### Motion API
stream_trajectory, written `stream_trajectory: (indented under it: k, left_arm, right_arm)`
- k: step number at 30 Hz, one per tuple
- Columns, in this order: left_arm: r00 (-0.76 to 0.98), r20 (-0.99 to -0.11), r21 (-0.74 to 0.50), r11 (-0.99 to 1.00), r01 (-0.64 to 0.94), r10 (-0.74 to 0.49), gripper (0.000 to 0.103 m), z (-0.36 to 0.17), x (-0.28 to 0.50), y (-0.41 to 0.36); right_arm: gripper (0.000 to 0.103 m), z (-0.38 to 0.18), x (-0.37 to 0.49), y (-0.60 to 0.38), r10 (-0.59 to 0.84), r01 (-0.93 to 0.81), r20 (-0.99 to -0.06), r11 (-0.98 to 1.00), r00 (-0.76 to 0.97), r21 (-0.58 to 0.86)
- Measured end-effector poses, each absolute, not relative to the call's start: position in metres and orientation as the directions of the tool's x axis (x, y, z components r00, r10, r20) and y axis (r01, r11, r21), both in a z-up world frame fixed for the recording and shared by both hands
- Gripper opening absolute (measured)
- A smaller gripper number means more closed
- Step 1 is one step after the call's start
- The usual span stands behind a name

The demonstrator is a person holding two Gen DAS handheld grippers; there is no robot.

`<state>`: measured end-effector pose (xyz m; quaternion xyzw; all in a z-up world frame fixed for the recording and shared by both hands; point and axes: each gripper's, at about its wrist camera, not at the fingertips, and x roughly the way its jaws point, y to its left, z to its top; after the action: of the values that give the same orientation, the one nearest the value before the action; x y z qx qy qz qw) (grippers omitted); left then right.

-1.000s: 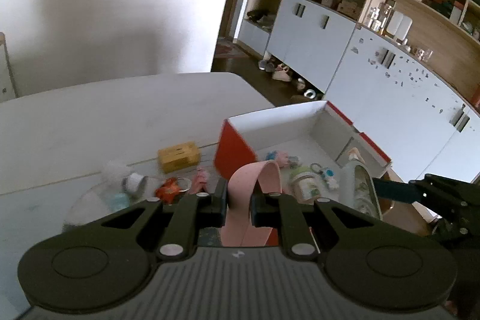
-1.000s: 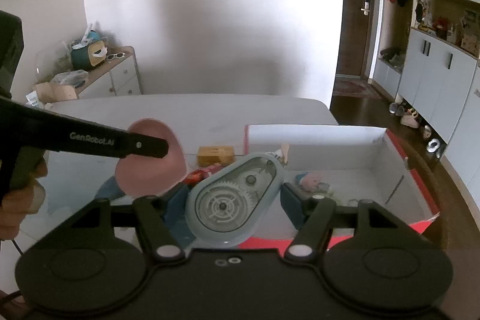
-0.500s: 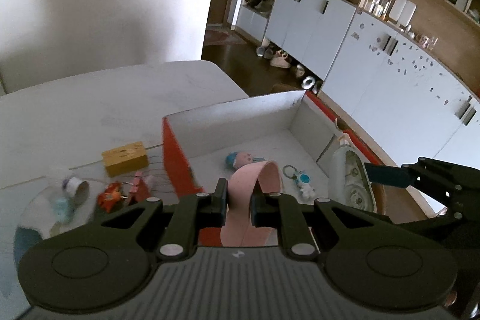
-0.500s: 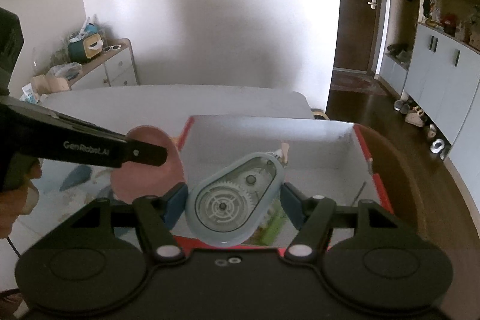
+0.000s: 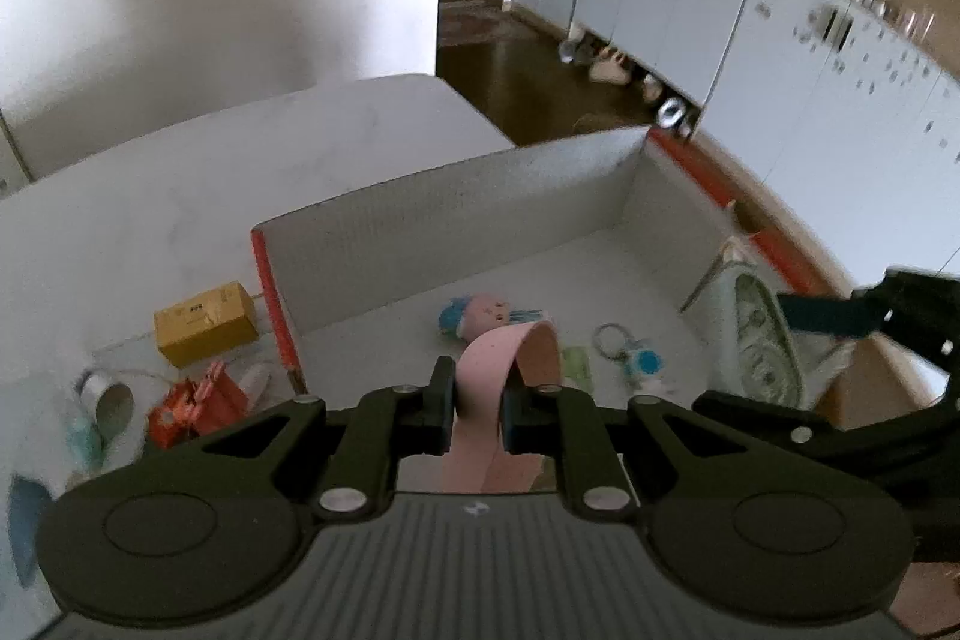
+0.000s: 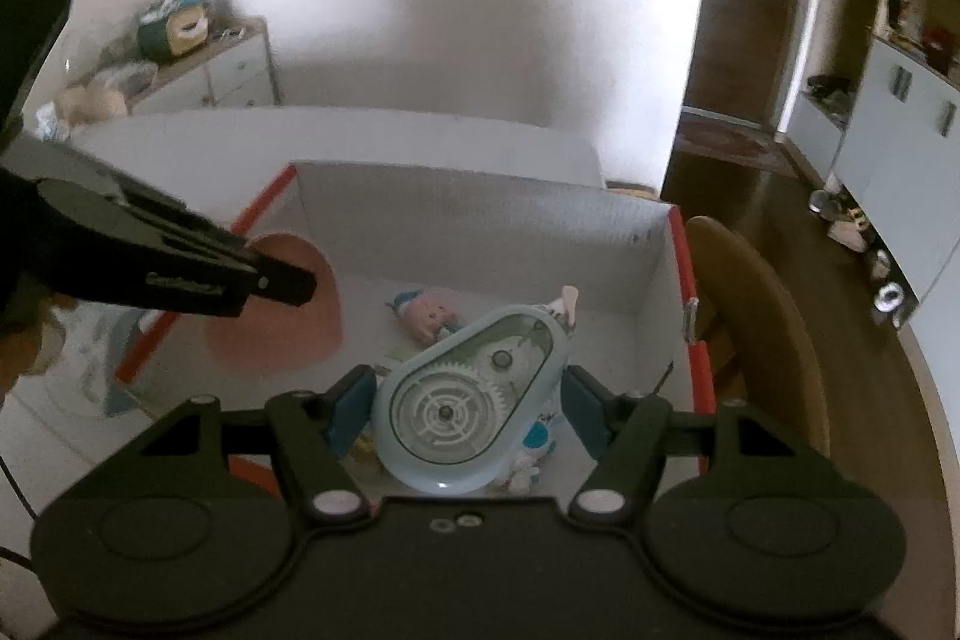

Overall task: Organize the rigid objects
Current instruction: 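Grasp the correction tape with the right tool while the left tool carries the heart toward the box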

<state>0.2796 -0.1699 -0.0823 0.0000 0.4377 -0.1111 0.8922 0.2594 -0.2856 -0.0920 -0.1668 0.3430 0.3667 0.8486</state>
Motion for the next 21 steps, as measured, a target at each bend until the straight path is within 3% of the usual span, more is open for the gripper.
stream_trajectory:
  k: [13, 21]
  left_arm:
    - [0.488, -0.871, 0.04, 0.982, 0.187, -0.057, 0.014, -0.129, 0.327, -0.194]
    - [0.391, -0.918, 0.006, 0.986, 0.167, -0.06, 0.014, -0.147, 0.347, -0.193]
  right_arm:
    - [0.067, -0.129, 0.29, -0.264, 0.461, -0.788, -0.792, 0.614, 0.4, -0.041]
    - [0.067, -0.137, 0.292, -0.262, 0.433, -0.792, -0.831, 0.61, 0.35, -0.015]
